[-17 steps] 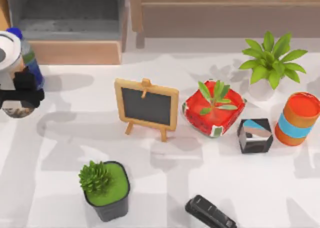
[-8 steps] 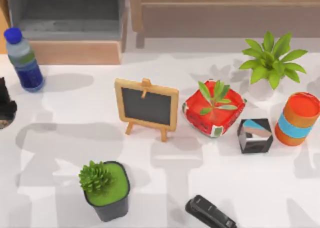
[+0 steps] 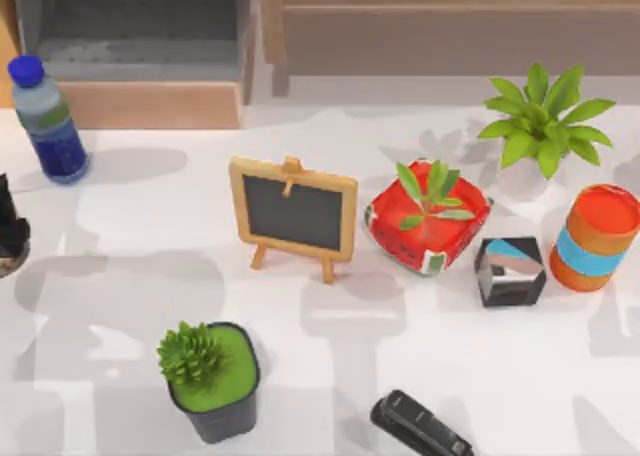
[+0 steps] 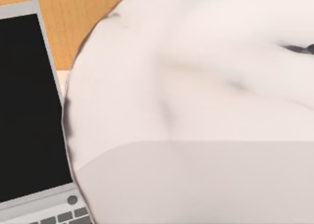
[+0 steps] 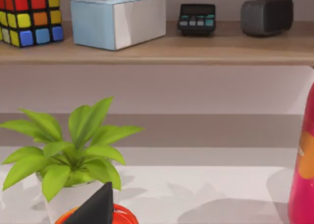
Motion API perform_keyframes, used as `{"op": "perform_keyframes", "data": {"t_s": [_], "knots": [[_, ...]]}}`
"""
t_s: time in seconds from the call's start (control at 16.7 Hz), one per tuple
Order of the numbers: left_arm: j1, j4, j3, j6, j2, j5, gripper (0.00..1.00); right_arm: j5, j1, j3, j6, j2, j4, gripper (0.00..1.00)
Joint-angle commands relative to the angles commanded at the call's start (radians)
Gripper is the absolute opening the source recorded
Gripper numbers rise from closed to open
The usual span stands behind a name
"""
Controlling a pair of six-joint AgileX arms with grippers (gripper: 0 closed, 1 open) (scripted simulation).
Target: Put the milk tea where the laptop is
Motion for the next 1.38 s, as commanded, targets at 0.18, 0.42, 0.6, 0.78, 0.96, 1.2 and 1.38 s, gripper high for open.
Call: {"op": "perform_keyframes", "data": {"t_s": [0.18, 0.42, 0.6, 0.78, 0.96, 1.2, 1.38], "knots": [[-0.003, 0.003, 0.0, 0.001, 0.007, -0.004, 0.0, 0.0, 0.0, 0.0, 0.0, 0.0, 0.0, 1.0], [0.007, 0.029, -0.019, -0.001, 0.042, -0.019, 0.0, 0.0, 0.0, 0.0, 0.0, 0.0, 0.0, 1.0], [0.013, 0.079, -0.026, -0.004, 0.066, -0.025, 0.0, 0.0, 0.0, 0.0, 0.0, 0.0, 0.0, 1.0], [0.014, 0.145, -0.025, -0.008, 0.08, -0.02, 0.0, 0.0, 0.0, 0.0, 0.0, 0.0, 0.0, 1.0], [0.01, 0.204, -0.026, -0.007, 0.091, -0.009, 0.0, 0.0, 0.0, 0.0, 0.0, 0.0, 0.0, 1.0], [0.002, 0.231, -0.054, -0.001, 0.123, 0.001, 0.0, 0.0, 0.0, 0.0, 0.0, 0.0, 0.0, 1.0], [0.0, 0.221, -0.077, 0.002, 0.144, 0.002, 0.0, 0.0, 0.0, 0.0, 0.0, 0.0, 0.0, 1.0]]}}
